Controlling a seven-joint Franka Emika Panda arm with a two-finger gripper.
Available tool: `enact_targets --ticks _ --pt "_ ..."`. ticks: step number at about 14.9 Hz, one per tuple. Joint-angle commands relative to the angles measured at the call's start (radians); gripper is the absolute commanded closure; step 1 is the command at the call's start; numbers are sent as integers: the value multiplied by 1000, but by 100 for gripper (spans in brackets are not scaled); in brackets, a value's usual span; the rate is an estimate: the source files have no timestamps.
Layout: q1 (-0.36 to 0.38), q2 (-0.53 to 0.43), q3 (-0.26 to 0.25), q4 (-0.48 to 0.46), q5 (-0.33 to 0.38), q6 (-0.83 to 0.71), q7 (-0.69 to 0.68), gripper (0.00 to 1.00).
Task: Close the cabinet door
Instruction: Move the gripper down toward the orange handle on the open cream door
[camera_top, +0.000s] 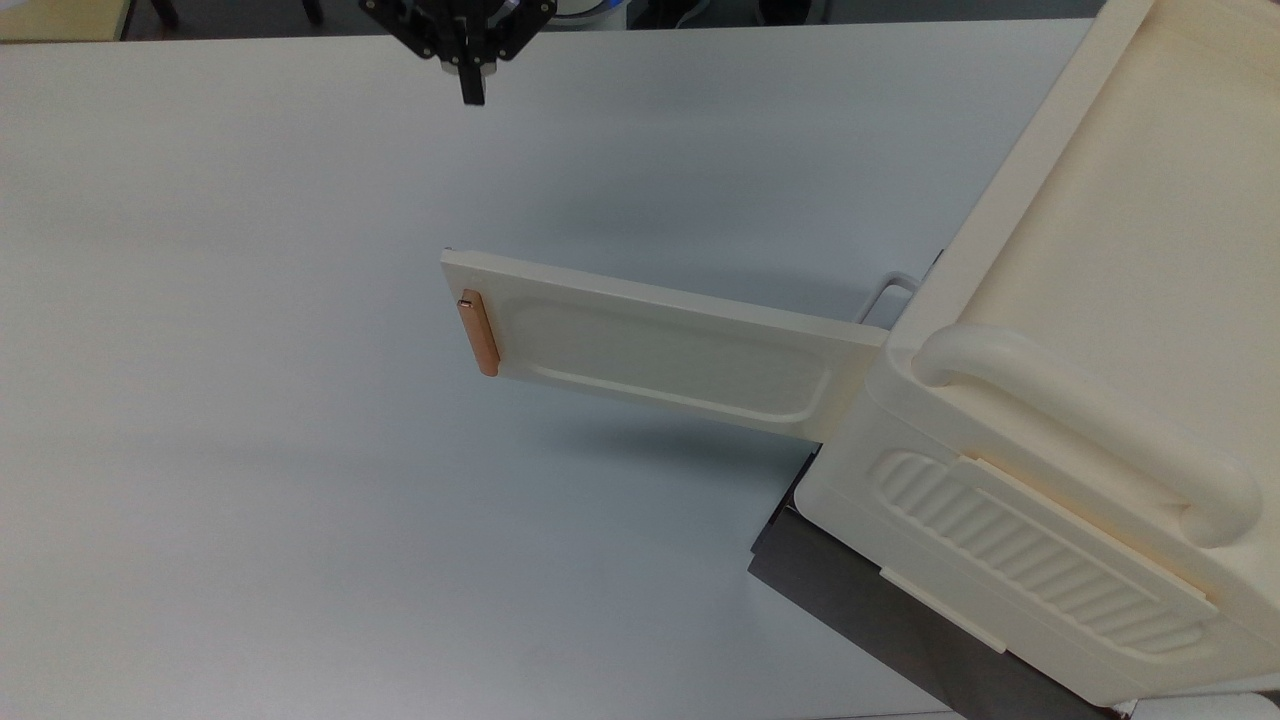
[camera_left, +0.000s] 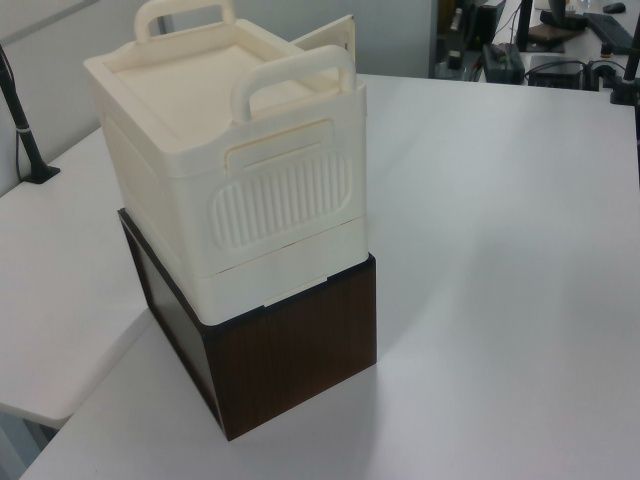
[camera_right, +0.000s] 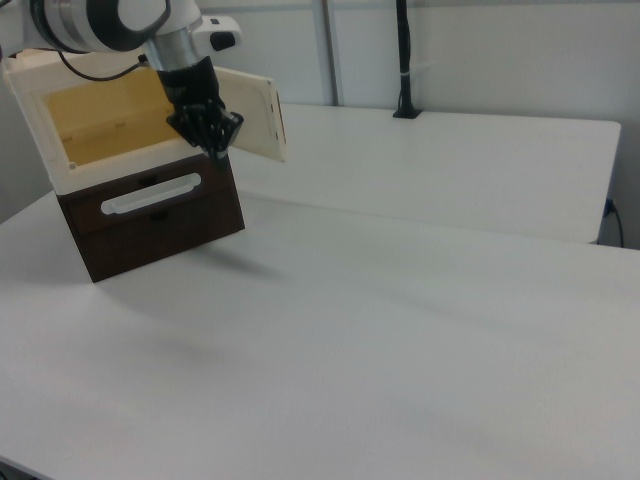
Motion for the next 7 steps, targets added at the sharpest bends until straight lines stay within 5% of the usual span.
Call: enact_targets --ticks 1,7 --pt "-9 35 -7 43 54 157 -10 100" --pt "-3 103 -4 104 78 543 -5 100"
